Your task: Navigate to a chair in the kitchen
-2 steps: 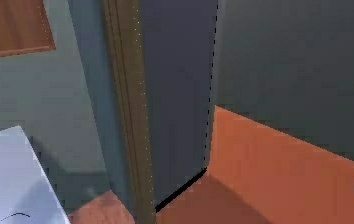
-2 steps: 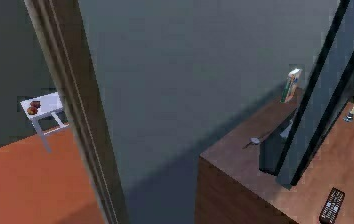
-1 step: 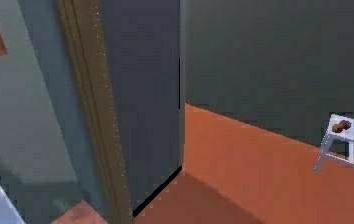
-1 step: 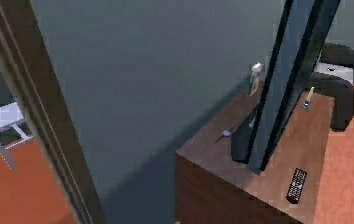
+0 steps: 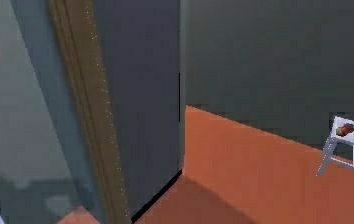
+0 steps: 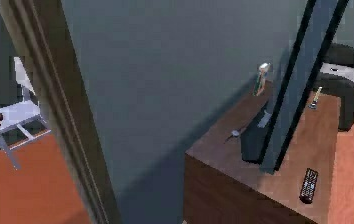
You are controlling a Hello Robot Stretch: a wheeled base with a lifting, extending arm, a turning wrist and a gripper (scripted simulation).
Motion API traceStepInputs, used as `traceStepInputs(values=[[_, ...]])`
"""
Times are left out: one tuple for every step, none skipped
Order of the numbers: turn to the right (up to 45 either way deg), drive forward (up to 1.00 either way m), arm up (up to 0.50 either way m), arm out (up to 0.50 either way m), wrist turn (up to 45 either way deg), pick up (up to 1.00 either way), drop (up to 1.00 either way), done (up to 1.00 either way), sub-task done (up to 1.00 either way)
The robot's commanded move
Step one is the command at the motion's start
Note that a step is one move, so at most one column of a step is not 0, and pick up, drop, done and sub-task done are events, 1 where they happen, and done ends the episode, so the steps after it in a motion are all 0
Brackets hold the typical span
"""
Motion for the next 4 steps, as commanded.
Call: traceStepInputs(values=[[30.0,0.00,0.00,0.00,0.0,0.00,0.00,0.00,0.00],[0.0,0.50,0.00,0.00,0.0,0.00,0.00,0.00,0.00],[12.0,0.00,0.00,0.00,0.0,0.00,0.00,0.00,0.00],[0.0,0.55,0.00,0.00,0.0,0.00,0.00,0.00,0.00]])
